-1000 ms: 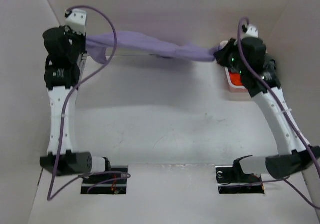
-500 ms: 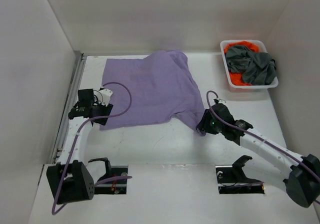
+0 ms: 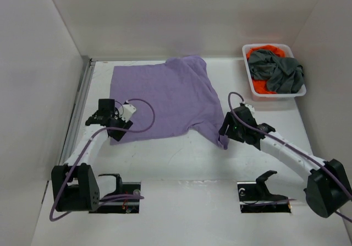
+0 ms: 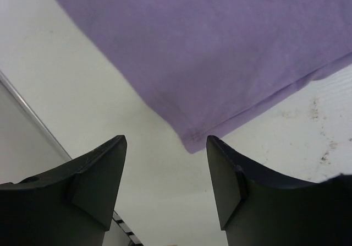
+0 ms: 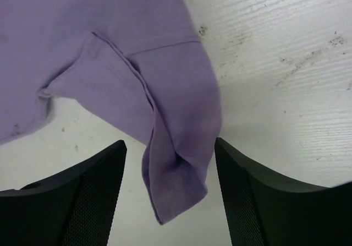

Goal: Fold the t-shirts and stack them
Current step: Flatten out the tshirt

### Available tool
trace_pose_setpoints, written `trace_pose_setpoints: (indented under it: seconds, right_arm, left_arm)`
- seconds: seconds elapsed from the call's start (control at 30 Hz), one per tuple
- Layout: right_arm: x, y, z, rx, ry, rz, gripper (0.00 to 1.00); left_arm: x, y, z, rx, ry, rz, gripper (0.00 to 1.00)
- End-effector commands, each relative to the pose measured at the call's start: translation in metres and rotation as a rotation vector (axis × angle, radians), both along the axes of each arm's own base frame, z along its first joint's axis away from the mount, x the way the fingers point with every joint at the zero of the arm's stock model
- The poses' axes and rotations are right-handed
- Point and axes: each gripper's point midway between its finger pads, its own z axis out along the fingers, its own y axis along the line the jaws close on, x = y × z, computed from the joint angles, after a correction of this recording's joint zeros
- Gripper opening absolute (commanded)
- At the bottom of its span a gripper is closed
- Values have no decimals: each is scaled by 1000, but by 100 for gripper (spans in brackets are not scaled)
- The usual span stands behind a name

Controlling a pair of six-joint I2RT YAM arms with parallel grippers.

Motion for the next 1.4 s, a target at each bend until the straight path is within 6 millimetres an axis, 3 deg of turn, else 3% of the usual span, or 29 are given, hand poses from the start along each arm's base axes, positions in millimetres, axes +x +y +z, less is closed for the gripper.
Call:
trace_pose_setpoints:
  seconds: [0.0, 0.13, 0.27, 0.37, 0.4, 0.43, 0.47, 0.53, 0.63, 0.7, 0.73, 0.77, 0.83, 0.9, 0.97, 1.0, 1.07, 1.13, 1.17, 1.2, 1.23, 1.37]
  right_arm:
    - [13, 10, 4, -6, -6, 17, 70]
    - [6, 17, -16, -5, 62, 34, 69]
    - [-3, 29, -33, 13, 123, 67, 59]
    - [-8, 39, -43, 45, 168, 100, 34]
    - [-8, 40, -43, 57, 173, 104, 26]
    - [-7, 43, -42, 75, 175, 109, 13]
    - [-2, 43, -39, 86, 168, 105, 6]
    - [11, 41, -29, 102, 147, 97, 0]
    - [61, 39, 7, 124, 61, 98, 0]
    - [120, 33, 58, 136, -42, 90, 0]
    - [154, 28, 94, 132, -116, 84, 0]
    - [184, 21, 133, 125, -193, 73, 0]
    - [233, 4, 235, 118, -382, 40, 0]
    - [247, -12, 340, 112, -588, 8, 0]
    - [237, -27, 421, 101, -758, -19, 0]
    - [227, -33, 446, 98, -815, -30, 0]
    - [211, -34, 467, 100, -860, -23, 0]
    - [201, -35, 459, 83, -840, -12, 0]
    - [199, -34, 451, 79, -824, -10, 0]
    - [196, -30, 438, 83, -800, 1, 0]
    - [193, -22, 424, 92, -779, 14, 0]
    - [176, 12, 380, 136, -712, 76, 0]
  left_arm:
    - [0, 2, -19, 135, 17, -142, 60]
    - [20, 17, -36, 281, -3, -186, 61]
    - [33, 24, -51, 300, 13, -159, 59]
    - [32, 23, -62, 292, 39, -165, 47]
    - [33, 23, -62, 292, 39, -167, 40]
    - [34, 22, -61, 285, 35, -166, 28]
    - [36, 22, -60, 281, 29, -164, 16]
    - [39, 24, -59, 286, 19, -161, 1]
    - [68, 34, -34, 300, -100, -116, 0]
    - [116, 47, 19, 328, -263, -67, 0]
    - [143, 51, 55, 339, -352, -41, 0]
    - [172, 55, 99, 345, -453, -14, 0]
    - [216, 60, 201, 350, -675, 54, 0]
    - [234, 61, 307, 340, -901, 112, 0]
    - [229, 58, 391, 322, -1084, 142, 0]
    - [220, 56, 421, 314, -1149, 148, 0]
    - [201, 52, 454, 321, -1221, 136, 0]
    - [187, 49, 450, 313, -1204, 122, 0]
    - [184, 40, 429, 299, -1152, 78, 0]
    - [183, 28, 407, 280, -1094, 20, 0]
    - [178, 2, 366, 243, -993, -72, 2]
    - [158, -95, 257, 155, -753, -284, 15]
